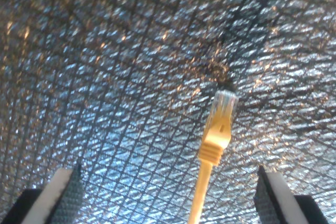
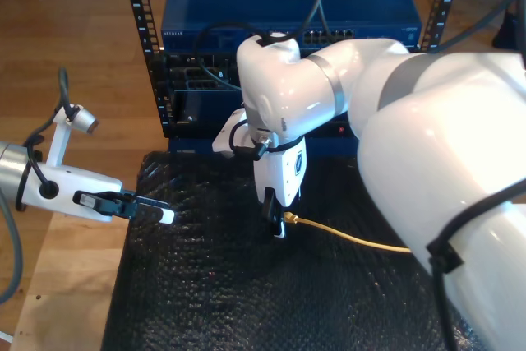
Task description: Grab the cable and plug it in
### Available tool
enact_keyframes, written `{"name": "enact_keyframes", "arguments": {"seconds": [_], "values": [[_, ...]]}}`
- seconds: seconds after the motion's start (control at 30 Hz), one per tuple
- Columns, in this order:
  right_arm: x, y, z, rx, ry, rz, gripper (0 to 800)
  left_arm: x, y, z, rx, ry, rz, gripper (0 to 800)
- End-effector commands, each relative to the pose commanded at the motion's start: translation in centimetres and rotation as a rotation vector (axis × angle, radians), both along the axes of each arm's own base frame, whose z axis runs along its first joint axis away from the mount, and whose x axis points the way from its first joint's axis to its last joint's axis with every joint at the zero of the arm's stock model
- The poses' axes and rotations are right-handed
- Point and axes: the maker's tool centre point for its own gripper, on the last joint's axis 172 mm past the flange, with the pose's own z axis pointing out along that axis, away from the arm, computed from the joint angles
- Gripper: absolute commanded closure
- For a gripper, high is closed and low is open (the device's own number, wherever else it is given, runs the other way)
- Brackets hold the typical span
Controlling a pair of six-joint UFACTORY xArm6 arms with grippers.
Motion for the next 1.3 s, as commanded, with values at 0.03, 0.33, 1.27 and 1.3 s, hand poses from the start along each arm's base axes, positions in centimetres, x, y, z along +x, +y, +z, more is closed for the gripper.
{"name": "enact_keyframes", "arguments": {"seconds": [0.03, 0.33, 1.27, 1.3], "values": [[0.0, 0.0, 0.0, -0.002, -0.001, -0.009, 44, 0.0, 0.0, 0.0, -0.001, 0.001, 0.000, 7], [0.9, -3.3, -0.5, -0.141, -0.050, -0.048, 83, 0.0, 0.0, -0.2, -0.003, 0.004, -0.001, 6], [0.0, -1.8, -2.0, -0.191, -0.058, -0.135, 245, -0.1, 0.0, -0.8, -0.011, 0.023, 0.000, 6], [0.0, -1.7, -2.0, -0.191, -0.059, -0.136, 253, -0.1, 0.0, -0.8, -0.012, 0.024, 0.000, 6]]}}
